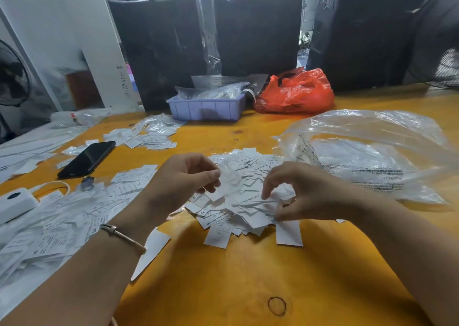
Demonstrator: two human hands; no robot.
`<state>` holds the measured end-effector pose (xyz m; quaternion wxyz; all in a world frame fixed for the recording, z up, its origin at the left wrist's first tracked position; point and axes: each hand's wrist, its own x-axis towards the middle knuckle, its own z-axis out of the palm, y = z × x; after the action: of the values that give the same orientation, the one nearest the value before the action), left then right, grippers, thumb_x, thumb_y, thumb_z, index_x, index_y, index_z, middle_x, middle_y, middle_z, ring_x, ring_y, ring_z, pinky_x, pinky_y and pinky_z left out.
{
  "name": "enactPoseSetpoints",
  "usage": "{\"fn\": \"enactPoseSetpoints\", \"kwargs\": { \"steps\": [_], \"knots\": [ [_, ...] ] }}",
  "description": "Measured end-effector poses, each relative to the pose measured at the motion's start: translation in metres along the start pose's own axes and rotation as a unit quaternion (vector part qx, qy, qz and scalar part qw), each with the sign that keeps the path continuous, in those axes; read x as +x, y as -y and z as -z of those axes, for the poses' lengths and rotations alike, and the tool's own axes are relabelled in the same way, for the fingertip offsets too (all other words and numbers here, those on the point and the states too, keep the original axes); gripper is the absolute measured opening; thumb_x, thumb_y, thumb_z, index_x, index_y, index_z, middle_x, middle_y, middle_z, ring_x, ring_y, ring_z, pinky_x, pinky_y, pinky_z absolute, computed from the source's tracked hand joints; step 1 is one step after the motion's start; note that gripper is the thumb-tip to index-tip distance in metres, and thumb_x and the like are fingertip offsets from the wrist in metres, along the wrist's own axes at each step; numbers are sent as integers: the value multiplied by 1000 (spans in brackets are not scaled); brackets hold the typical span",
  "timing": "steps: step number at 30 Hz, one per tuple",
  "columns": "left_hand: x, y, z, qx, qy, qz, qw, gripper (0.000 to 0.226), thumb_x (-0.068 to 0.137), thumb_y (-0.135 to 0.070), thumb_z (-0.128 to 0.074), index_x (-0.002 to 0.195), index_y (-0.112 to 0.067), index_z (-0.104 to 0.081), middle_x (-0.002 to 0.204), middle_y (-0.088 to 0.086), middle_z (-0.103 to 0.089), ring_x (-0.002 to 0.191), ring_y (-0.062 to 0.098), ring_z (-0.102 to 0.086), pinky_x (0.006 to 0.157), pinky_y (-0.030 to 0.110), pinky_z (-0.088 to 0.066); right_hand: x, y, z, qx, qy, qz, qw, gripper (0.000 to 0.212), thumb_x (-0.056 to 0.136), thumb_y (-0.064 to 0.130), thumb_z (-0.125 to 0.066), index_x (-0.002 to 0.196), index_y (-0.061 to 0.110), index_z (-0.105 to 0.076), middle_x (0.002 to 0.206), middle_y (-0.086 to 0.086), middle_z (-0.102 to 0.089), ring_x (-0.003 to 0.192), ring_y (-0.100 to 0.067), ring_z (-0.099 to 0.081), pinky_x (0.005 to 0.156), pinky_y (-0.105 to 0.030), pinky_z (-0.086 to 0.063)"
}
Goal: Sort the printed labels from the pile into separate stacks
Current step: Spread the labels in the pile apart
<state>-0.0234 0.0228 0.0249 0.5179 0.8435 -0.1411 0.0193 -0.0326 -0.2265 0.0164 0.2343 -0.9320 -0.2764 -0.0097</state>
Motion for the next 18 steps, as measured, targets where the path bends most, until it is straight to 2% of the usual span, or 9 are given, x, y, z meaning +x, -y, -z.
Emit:
{"fn": "enactPoseSetpoints", "kwargs": {
  "steps": [2, 5, 10, 14, 18],
  "knots": [
    [0, -1, 0, -13, 5, 9, 1000, 4, 89, -6, -66, 92, -6, -68, 81, 4, -76, 75, 17, -72, 68, 25, -58, 1, 1, -4, -8, -6, 11, 1000, 21, 72, 28, -81, 89, 29, -70, 100, 12, -63, 99, -5, -55, 89, -36, -46],
    [-1, -2, -1, -38, 5, 14, 999, 9, 84, -2, -71, 93, -4, -68, 83, 8, -77, 75, 19, -74, 66, 22, -58, 4, 1, -4, 25, -29, 35, 999, 8, 74, 22, -81, 79, 21, -75, 91, 8, -70, 89, -6, -62, 85, -35, -48],
    [0, -1, 1, -29, -2, 34, 999, 25, 74, -5, -81, 96, -13, -72, 83, 4, -76, 74, 13, -71, 65, 20, -57, 6, -2, -1, 71, -36, 0, 997, 5, 75, 14, -80, 79, 16, -78, 86, 4, -74, 83, -8, -66, 81, -30, -50],
    [1, 1, 1, -16, -4, 44, 999, 14, 80, -11, -77, 92, -20, -76, 85, 2, -76, 73, 11, -68, 64, 18, -56, 5, -2, 5, 185, -59, -31, 980, 2, 76, 13, -78, 77, 14, -77, 85, -3, -74, 83, -19, -68, 77, -35, -54],
    [2, 1, 1, -7, -15, 50, 999, 4, 86, -13, -71, 85, -15, -74, 83, 1, -74, 72, 7, -67, 63, 18, -53, 5, -4, 8, 289, -92, -81, 949, 4, 78, 10, -74, 75, 12, -76, 85, -10, -73, 84, -24, -66, 76, -36, -50]
  ]
}}
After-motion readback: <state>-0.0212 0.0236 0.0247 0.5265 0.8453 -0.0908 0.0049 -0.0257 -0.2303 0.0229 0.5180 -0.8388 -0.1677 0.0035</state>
